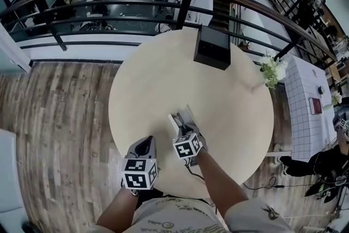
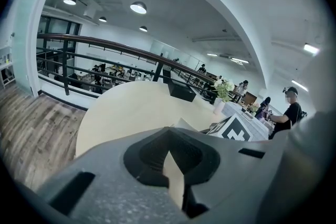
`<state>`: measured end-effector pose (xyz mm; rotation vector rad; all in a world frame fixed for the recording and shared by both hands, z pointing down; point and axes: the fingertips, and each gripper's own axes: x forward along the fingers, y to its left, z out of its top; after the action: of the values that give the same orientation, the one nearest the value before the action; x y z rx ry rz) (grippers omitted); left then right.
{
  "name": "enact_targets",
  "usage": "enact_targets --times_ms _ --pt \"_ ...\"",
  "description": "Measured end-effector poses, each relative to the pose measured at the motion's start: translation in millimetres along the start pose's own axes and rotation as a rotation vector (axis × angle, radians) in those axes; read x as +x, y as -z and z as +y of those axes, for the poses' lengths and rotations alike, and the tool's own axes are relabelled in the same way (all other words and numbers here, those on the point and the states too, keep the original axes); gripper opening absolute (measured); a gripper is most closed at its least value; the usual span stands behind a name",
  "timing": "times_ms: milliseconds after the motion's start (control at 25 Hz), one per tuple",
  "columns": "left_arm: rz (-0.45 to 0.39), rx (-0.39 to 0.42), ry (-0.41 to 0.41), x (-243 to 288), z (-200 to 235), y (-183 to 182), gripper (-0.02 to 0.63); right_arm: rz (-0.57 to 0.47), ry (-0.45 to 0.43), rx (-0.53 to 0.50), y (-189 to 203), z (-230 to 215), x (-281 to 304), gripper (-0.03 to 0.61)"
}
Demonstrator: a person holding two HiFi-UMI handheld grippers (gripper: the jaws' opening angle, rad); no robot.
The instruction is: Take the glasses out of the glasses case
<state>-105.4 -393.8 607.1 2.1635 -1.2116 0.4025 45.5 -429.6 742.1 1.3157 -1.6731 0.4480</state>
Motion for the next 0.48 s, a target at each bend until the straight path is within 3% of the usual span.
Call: enact_targets --times_ms 200,480 --pt "0.005 0.007 0.007 1.7 -1.7 -3.4 0.006 0.028 0.016 0.017 4.9 -4.8 1.8 0.034" --pt "-0.008 0.038 0.021 6.3 -18.1 -10.5 0.006 -0.058 0.035 0.072 -2.6 -19.6 -11.4 0.029"
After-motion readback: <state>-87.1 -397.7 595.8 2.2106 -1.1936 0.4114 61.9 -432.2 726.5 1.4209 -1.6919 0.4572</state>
